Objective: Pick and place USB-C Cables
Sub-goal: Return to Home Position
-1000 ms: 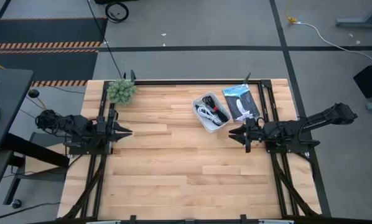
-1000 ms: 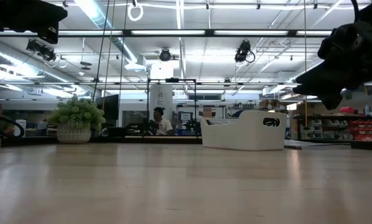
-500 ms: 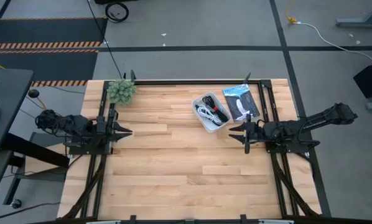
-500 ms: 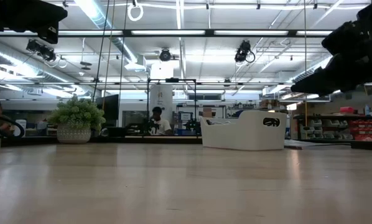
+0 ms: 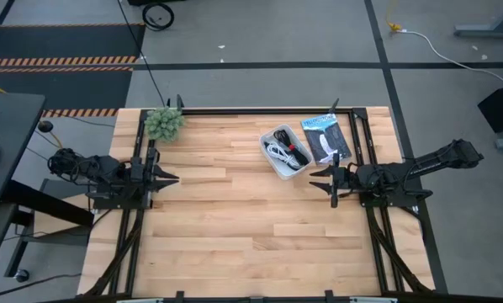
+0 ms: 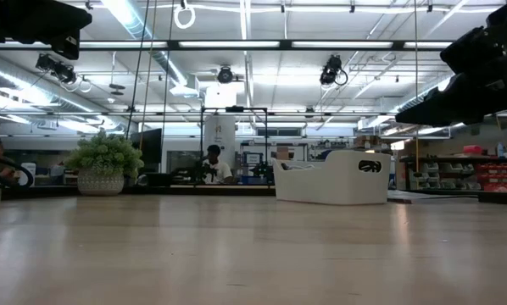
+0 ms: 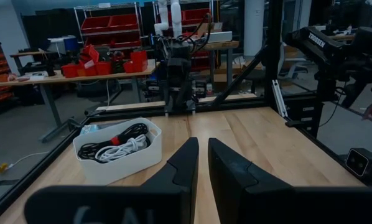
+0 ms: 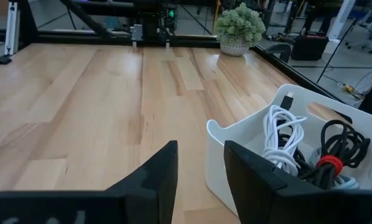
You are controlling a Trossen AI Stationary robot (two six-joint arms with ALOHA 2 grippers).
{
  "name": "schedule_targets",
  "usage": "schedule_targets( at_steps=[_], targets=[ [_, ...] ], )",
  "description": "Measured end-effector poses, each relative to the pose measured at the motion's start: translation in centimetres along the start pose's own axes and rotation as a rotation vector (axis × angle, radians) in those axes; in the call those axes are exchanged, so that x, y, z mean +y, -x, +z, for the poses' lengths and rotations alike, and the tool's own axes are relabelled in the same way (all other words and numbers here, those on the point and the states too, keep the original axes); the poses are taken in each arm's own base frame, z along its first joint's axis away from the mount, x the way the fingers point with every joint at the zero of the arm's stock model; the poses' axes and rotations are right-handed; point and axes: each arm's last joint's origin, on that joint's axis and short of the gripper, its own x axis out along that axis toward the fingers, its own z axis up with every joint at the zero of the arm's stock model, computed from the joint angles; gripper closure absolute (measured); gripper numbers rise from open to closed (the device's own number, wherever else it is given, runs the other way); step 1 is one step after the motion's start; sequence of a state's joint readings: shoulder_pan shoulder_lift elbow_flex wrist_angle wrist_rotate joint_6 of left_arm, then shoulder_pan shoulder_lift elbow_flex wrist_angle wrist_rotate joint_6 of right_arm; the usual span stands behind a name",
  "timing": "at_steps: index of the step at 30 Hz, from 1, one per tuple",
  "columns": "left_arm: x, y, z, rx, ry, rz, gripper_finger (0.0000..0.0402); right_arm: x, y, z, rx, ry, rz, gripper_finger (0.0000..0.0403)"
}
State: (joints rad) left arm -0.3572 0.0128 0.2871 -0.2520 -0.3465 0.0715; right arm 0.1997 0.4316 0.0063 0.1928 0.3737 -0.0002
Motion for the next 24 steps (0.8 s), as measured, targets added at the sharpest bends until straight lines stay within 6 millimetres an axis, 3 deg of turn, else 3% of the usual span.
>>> schedule_targets(
  at_steps=[4, 9, 24],
  targets=[
    [0.0, 0.0, -0.4, 0.041, -0.014, -0.002, 0.0358, 0.0, 0.0, 0.0, 0.0, 0.001, 0.0, 0.0265],
    [0.0, 0.4, -2.9, 0.287, -0.092, -0.018, 0.0358, 0.0, 0.0, 0.0, 0.0, 0.001, 0.0, 0.0265],
    [-0.1, 0.4, -3.1, 0.302, -0.041, -0.011, 0.0358, 0.0, 0.0, 0.0, -0.001, 0.002, 0.001, 0.0265]
  ],
)
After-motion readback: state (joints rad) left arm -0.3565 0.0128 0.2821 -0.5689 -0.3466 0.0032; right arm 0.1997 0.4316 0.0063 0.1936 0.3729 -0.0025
